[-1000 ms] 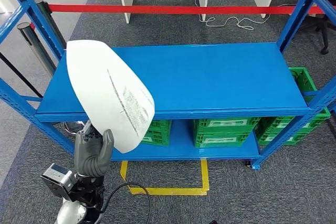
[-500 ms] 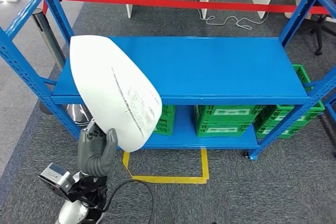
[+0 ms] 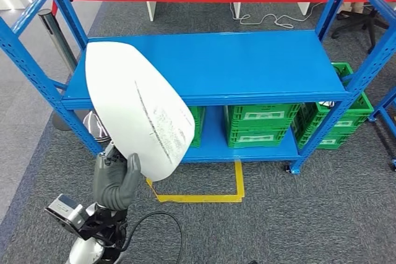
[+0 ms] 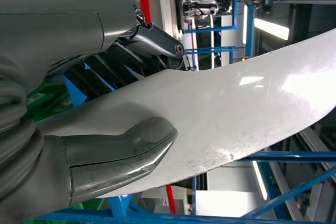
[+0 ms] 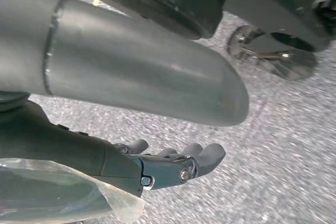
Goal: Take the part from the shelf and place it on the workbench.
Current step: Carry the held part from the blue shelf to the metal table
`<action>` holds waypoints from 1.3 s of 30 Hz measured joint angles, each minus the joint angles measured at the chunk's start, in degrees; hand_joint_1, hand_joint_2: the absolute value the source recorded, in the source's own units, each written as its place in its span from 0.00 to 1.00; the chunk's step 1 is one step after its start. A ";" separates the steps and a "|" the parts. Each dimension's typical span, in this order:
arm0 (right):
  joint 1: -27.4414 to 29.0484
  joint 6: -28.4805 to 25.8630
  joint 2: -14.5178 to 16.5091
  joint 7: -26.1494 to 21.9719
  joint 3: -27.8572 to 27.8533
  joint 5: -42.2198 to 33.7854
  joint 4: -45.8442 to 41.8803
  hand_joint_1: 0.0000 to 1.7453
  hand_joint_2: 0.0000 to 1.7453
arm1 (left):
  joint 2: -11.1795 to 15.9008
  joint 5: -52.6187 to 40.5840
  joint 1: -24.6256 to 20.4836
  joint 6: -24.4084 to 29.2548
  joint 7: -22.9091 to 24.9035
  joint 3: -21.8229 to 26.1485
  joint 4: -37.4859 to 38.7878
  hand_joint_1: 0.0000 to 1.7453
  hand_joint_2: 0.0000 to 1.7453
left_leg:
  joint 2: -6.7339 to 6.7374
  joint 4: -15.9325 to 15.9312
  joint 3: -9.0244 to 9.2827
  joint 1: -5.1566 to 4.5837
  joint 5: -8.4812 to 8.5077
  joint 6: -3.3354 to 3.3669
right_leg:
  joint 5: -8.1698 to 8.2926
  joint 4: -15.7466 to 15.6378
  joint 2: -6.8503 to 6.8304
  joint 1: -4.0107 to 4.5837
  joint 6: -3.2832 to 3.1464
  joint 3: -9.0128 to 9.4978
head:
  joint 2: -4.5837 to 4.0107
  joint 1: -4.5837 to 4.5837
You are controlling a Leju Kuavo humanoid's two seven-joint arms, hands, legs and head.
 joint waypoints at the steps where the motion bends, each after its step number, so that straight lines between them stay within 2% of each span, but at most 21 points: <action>1: 0.01 0.00 0.00 0.00 -0.02 0.00 0.00 0.00 0.00 | 0.02 0.00 0.00 0.00 0.00 0.00 0.00 1.00 1.00 | 0.00 -0.31 1.29 0.09 1.28 -0.05 | 0.58 0.29 -0.02 0.00 0.11 -1.02 | 0.00 0.01; 3: 0.00 0.00 0.01 0.00 -0.04 0.00 0.00 0.00 0.00 | 0.01 0.00 -0.04 -0.02 0.00 -0.02 -0.01 1.00 1.00 | -0.01 -6.84 6.46 0.25 4.19 0.08 | 1.40 1.08 -0.01 -0.02 0.44 -2.80 | 0.00 -0.01; 5: -0.02 0.00 0.01 0.00 -0.05 0.00 0.00 0.00 0.00 | -0.05 -0.01 -0.14 -0.04 0.00 -0.06 -0.02 1.00 1.00 | -0.09 -14.83 11.49 0.13 4.19 0.62 | 2.14 1.85 0.08 0.08 1.07 -4.01 | 0.01 0.04; 6: -0.03 0.00 0.00 0.00 -0.05 0.00 0.00 0.00 0.00 | -0.08 -0.02 -0.19 -0.04 0.00 -0.08 -0.03 1.00 1.00 | -0.13 -16.96 12.58 0.00 3.69 0.95 | 2.60 2.03 0.10 0.10 1.44 -4.39 | 0.01 0.04; 9: 0.06 0.02 0.00 0.00 -0.07 0.00 0.01 0.00 0.00 | -0.11 -0.02 -0.27 -0.04 0.00 -0.10 -0.04 1.00 1.00 | 0.02 -17.60 11.64 -0.15 4.45 2.43 | 2.92 2.39 0.17 -0.10 2.59 -5.17 | 0.00 0.06; 11: 0.14 0.02 0.00 0.01 -0.07 0.00 0.02 0.00 0.00 | -0.13 -0.02 -0.34 -0.04 0.00 -0.15 -0.04 1.00 1.00 | 0.27 -17.75 10.23 -0.04 5.83 3.54 | -1.24 5.55 0.36 -0.21 3.08 -6.56 | 0.00 0.26; 13: 0.12 0.02 0.00 0.01 -0.07 0.00 0.02 0.00 0.00 | -0.13 -0.02 -0.37 -0.04 0.00 -0.17 -0.04 1.00 1.00 | 0.35 -17.66 8.42 -0.22 7.29 4.00 | -7.04 12.49 0.46 -0.20 3.39 -8.51 | 0.00 0.42; 14: 0.10 0.02 0.00 0.00 -0.07 0.00 0.02 0.00 0.00 | -0.13 -0.02 -0.36 -0.04 0.00 -0.17 -0.03 1.00 1.00 | 0.36 -17.57 7.37 -0.32 8.06 4.02 | -8.48 16.01 0.47 -0.19 3.49 -9.11 | 0.00 0.41; 15: 0.09 0.02 0.00 0.00 -0.07 0.00 0.02 0.00 0.00 | -0.13 -0.02 -0.36 -0.04 0.00 -0.17 -0.03 1.00 1.00 | 0.36 -17.43 6.28 -0.42 8.81 4.00 | -8.39 18.32 0.48 -0.19 3.54 -9.03 | 0.00 0.40; 16: 0.08 0.02 0.00 0.00 -0.07 0.00 0.02 0.00 0.00 | -0.13 -0.02 -0.35 -0.04 0.00 -0.17 -0.03 1.00 1.00 | 0.37 -17.26 5.18 -0.48 9.52 3.94 | -7.03 18.80 0.48 -0.19 3.50 -8.05 | 0.00 0.39; 18: 0.02 0.02 0.00 0.00 -0.07 0.01 0.02 0.00 0.00 | -0.13 -0.02 -0.36 -0.04 0.00 -0.17 -0.04 1.00 1.00 | 0.36 -16.85 3.25 -0.56 10.83 3.69 | -3.85 13.91 0.49 -0.17 3.16 -2.97 | 0.00 0.39; 20: -0.19 0.02 0.00 -0.01 -0.07 0.02 -0.01 0.00 0.00 | -0.14 -0.02 -0.38 -0.04 0.00 -0.19 -0.07 1.00 1.00 | 0.36 -16.38 2.04 -0.76 11.95 3.25 | -4.19 4.67 0.53 -0.01 2.66 4.07 | 0.00 0.35; 21: -0.26 0.02 0.00 -0.01 -0.07 0.02 -0.02 0.00 0.00 | -0.14 -0.02 -0.39 -0.04 0.00 -0.21 -0.09 1.00 1.00 | 0.40 -16.28 1.74 -0.81 12.54 2.98 | -5.05 1.43 0.59 0.11 2.37 6.08 | 0.00 0.29; 23: -0.25 0.04 0.00 -0.02 -0.07 0.02 -0.02 0.00 0.00 | -0.14 -0.02 -0.40 -0.04 0.00 -0.30 -0.11 1.00 1.00 | 0.44 -16.39 1.33 -0.73 13.68 2.30 | -5.54 -1.00 0.63 0.31 1.62 6.74 | 0.01 0.16; 25: -0.10 0.06 0.00 0.01 -0.10 0.01 -0.01 0.00 0.00 | -0.11 -0.02 -0.36 -0.04 0.00 -0.37 -0.10 1.00 1.00 | 0.29 -15.65 0.87 -0.48 12.27 1.52 | -4.45 -0.92 0.36 0.27 0.68 5.61 | 0.01 0.11; 29: -0.06 0.07 0.00 0.00 -0.20 0.00 0.00 0.00 0.00 | 0.02 -0.02 -0.33 -0.04 0.00 -0.37 -0.09 1.00 1.00 | 0.14 -3.10 -1.39 -0.11 1.44 0.33 | -1.62 -0.66 0.06 0.19 -0.22 2.61 | 0.00 -0.16; 31: -0.04 0.07 0.00 0.01 -0.22 0.00 0.00 0.00 0.00 | 0.11 -0.02 -0.33 -0.04 0.00 -0.37 -0.09 1.00 1.00 | 0.13 0.51 -0.57 0.04 1.72 0.14 | -0.33 -0.08 0.01 0.19 -0.07 0.73 | 0.00 -0.16; 33: -0.06 0.07 0.00 0.01 -0.24 0.00 0.00 0.00 0.00 | 0.17 -0.02 -0.35 -0.04 0.00 -0.38 -0.09 1.00 1.00 | 0.12 -4.22 3.98 0.16 4.78 0.30 | 0.61 0.81 0.00 0.18 0.22 -1.37 | 0.00 -0.18; 35: -0.08 0.07 0.00 0.00 -0.24 0.01 0.00 0.00 0.00 | 0.17 -0.02 -0.43 -0.04 0.00 -0.40 -0.10 1.00 1.00 | 0.06 -12.81 9.84 0.07 5.04 0.84 | 1.30 1.70 0.08 0.32 0.68 -2.90 | 0.00 -0.15; 36: -0.08 0.07 0.00 0.00 -0.24 0.01 0.00 0.00 0.00 | 0.16 -0.02 -0.46 -0.04 0.00 -0.41 -0.11 1.00 1.00 | 0.03 -15.63 11.48 -0.05 4.45 1.15 | 1.64 1.95 0.12 0.37 0.98 -3.34 | 0.00 -0.13; 39: -0.01 0.65 0.00 -0.92 -0.46 -1.08 0.00 0.00 0.00 | 0.18 -1.48 -0.39 0.91 -0.01 -0.42 -0.13 1.00 1.00 | 0.29 -17.46 11.41 -0.28 4.42 2.41 | 2.55 2.09 0.33 0.22 2.16 -4.12 | 0.01 -0.15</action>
